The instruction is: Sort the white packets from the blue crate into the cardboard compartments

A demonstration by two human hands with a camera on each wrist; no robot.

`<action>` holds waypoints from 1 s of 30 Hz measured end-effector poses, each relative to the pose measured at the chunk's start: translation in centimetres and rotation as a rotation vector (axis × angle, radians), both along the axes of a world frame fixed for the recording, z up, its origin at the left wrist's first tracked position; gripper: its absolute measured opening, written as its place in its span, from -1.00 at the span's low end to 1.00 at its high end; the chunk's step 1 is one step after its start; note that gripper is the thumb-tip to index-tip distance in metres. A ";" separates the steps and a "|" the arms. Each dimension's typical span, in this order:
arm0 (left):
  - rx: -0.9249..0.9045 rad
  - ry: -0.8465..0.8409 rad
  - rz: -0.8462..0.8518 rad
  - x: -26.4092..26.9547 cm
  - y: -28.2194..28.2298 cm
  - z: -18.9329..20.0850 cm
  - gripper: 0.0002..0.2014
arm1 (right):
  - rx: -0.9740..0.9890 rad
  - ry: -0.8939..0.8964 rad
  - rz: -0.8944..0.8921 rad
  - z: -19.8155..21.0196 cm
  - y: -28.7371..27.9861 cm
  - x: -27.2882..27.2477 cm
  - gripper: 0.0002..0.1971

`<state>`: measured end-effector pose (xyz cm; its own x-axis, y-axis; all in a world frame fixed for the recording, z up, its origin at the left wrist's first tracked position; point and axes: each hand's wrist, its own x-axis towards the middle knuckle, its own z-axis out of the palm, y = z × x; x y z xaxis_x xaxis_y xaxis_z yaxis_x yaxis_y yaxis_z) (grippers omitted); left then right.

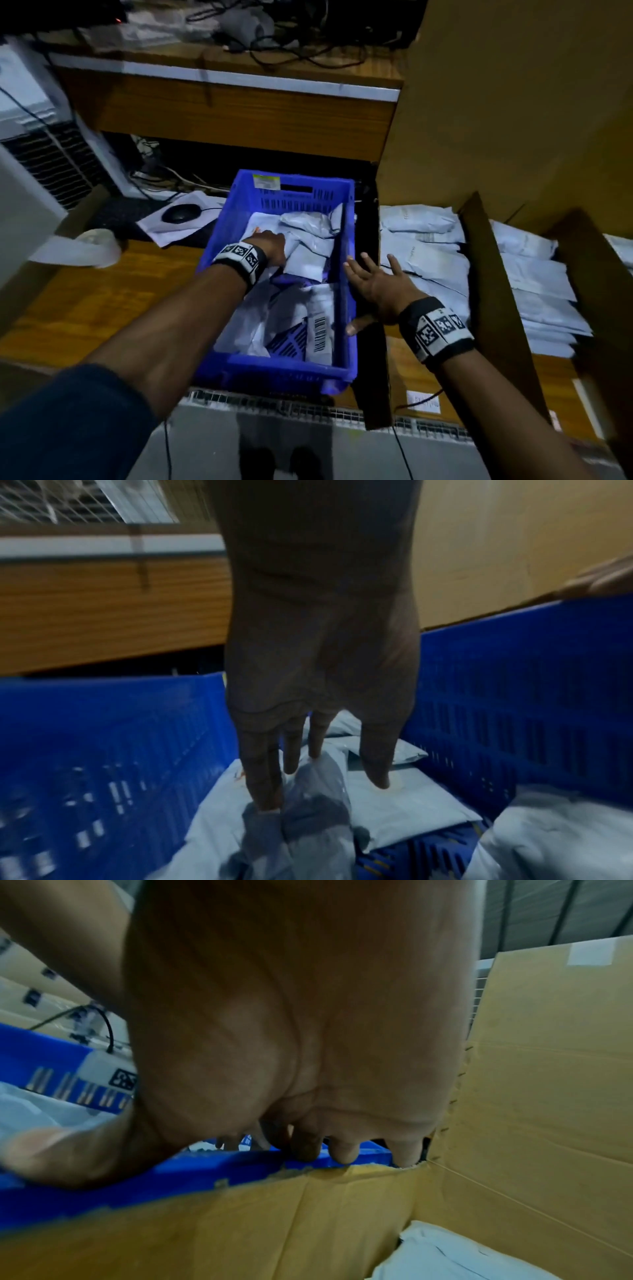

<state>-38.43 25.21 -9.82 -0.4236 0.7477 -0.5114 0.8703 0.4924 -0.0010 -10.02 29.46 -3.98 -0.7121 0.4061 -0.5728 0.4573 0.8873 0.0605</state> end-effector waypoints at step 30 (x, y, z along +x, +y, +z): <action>0.506 -1.379 0.316 0.6 -10.2 9.3 -0.72 | -0.566 0.829 -0.563 5.4 -1.8 -3.3 -0.10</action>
<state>-37.87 15.02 -0.57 -0.0112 0.9348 -0.3551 -0.0925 0.3526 0.9312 -13.27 27.62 1.42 -0.7544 0.6203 -0.2148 0.5104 0.3484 -0.7862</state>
